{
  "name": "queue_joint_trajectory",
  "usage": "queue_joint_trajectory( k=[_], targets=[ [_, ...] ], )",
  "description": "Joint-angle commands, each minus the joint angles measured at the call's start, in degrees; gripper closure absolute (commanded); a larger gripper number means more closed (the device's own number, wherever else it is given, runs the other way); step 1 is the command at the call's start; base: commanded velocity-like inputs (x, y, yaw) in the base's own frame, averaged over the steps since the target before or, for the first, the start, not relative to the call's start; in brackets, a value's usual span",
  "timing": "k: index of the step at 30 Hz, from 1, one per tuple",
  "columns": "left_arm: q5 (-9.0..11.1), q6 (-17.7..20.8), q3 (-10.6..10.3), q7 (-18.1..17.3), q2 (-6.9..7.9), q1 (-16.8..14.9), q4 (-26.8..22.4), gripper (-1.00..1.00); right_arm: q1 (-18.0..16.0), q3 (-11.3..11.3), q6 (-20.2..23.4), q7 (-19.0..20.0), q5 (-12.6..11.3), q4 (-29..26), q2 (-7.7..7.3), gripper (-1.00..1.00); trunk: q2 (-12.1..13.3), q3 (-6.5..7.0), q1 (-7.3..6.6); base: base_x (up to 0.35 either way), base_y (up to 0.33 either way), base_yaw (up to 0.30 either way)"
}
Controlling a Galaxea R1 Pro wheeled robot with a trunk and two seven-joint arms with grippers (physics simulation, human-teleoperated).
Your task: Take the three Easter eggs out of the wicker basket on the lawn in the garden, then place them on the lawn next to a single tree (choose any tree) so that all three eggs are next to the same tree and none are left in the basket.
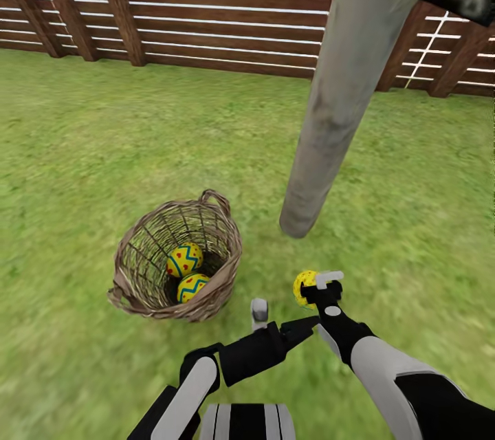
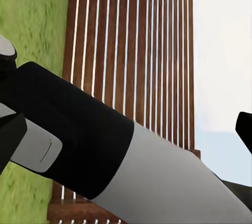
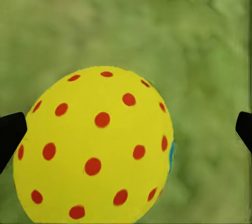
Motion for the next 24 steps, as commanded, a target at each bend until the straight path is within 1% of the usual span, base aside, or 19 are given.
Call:
queue_joint_trajectory(
  k=[1, 2, 5, 6, 8, 9, 10, 11, 12, 13, 14, 15, 16, 17, 18, 19, 20, 21, 24],
  targets=[
    [0.50, 0.45, 0.03, 0.04, -0.01, -0.02, -0.06, -1.00, -0.06, 0.36, 0.27, -0.48, 0.33, -0.64, -0.04, -1.00, 0.00, 0.19, -0.03, 0.000, 0.000, 0.000],
    [0.64, 0.55, 0.04, 0.04, 0.05, -0.02, -0.19, -1.00, -0.07, 0.36, 0.48, -0.43, 0.36, -1.72, -0.15, -1.00, 0.02, 0.42, -0.06, 0.000, 0.000, 0.000],
    [0.71, 0.77, 0.00, 0.04, 0.01, -0.02, -0.62, -1.00, -0.02, 0.39, 0.86, -0.28, 0.53, -2.35, -0.53, -1.00, 0.06, 1.08, -0.14, 0.000, 0.000, 0.000],
    [0.71, 0.85, -0.06, 0.01, -0.05, -0.02, -0.84, -1.00, -0.02, 0.37, 1.81, -0.15, 0.35, -2.39, -0.62, -1.00, 0.07, 1.30, -0.16, 0.000, 0.000, 0.000],
    [1.10, 0.99, -0.23, 0.01, -0.15, -0.02, -2.24, -1.00, -0.02, 0.07, 8.44, 0.10, 0.25, -2.56, -0.86, -1.00, 0.10, 1.74, -0.21, 0.000, 0.000, 0.000],
    [1.18, 1.08, -0.30, 0.03, -0.21, -0.02, -2.98, -1.00, -0.01, 0.00, 13.05, 0.16, 0.26, -2.71, -0.95, -1.00, 0.11, 1.97, -0.24, 0.000, 0.000, 0.000],
    [1.22, 1.17, -0.38, 0.07, -0.23, -0.02, -4.15, -1.00, -0.02, -0.07, 16.65, 0.19, 0.22, -3.36, -1.26, -1.00, 0.12, 2.19, -0.26, 0.000, 0.000, 0.000],
    [1.18, 1.21, -1.06, 0.16, -0.31, -0.02, -4.97, -1.00, -0.02, -0.11, 19.14, 0.21, 0.14, -4.38, -2.03, -1.00, 0.14, 2.41, -0.29, 0.000, 0.000, 0.000],
    [1.22, 1.24, -2.72, 0.19, -0.35, -0.02, -5.41, -1.00, -0.02, -0.33, 21.55, 0.21, 0.06, -5.68, -2.69, -1.00, 0.15, 2.63, -0.32, 0.000, 0.000, 0.000],
    [1.23, 1.24, -3.59, 0.25, -0.40, -0.02, -5.65, -1.00, -0.02, -0.94, 23.41, 0.28, 0.00, -6.64, -3.31, -1.00, 0.16, 2.85, -0.34, 0.000, 0.000, 0.000],
    [1.19, 1.24, -4.24, 0.34, -0.43, -0.04, -6.03, -1.00, -0.02, -2.79, 25.36, 0.40, -0.20, -7.58, -4.12, -1.00, 0.18, 3.07, -0.37, 0.000, 0.000, 0.000],
    [1.17, 1.30, -4.56, 0.38, -0.44, -0.03, -6.99, -1.00, -0.02, -5.70, 26.77, 0.45, -0.95, -8.08, -4.81, -1.00, 0.19, 3.30, -0.39, 0.000, 0.000, 0.000],
    [1.16, 1.32, -4.66, 0.39, -0.50, -0.08, -7.87, -1.00, -0.02, -7.13, 28.47, 0.73, -1.25, -8.27, -5.49, -1.00, 0.20, 3.52, -0.42, 0.000, 0.000, 0.000],
    [1.16, 1.32, -4.73, 0.39, -0.55, -0.15, -8.60, -1.00, -0.02, -7.66, 30.12, 2.56, -1.34, -8.38, -6.43, -1.00, 0.22, 3.74, -0.44, 0.000, 0.000, 0.000],
    [1.15, 1.33, -4.73, 0.25, -0.55, -1.27, -9.35, -1.00, -0.02, -7.97, 32.18, 7.27, -1.38, -8.72, -8.50, -1.00, 0.23, 3.96, -0.47, 0.000, 0.000, 0.000],
    [1.15, 1.38, -4.77, 0.13, -0.54, -2.81, -9.65, -1.00, -0.02, -8.06, 34.12, 10.81, -1.39, -9.59, -9.88, -1.00, 0.24, 4.18, -0.50, 0.000, 0.000, 0.000],
    [1.15, 1.40, -4.79, 0.08, -0.50, -3.99, -9.82, -1.00, 0.01, -8.07, 35.95, 12.97, -1.40, -10.83, -10.55, -1.00, 0.26, 4.40, -0.52, 0.000, 0.000, 0.000],
    [1.15, 1.41, -4.76, 0.06, -0.44, -4.51, -9.93, -1.00, 0.01, -8.01, 36.92, 13.75, -1.40, -11.69, -10.78, -1.00, 0.27, 4.62, -0.55, 0.000, 0.000, 0.000],
    [1.15, 1.48, -4.71, 0.05, -0.06, -6.83, -10.05, -1.00, 0.03, -7.88, 37.94, 14.62, -1.38, -12.69, -11.01, -1.00, 0.31, 5.29, -0.63, 0.000, 0.000, 0.000]
  ],
)
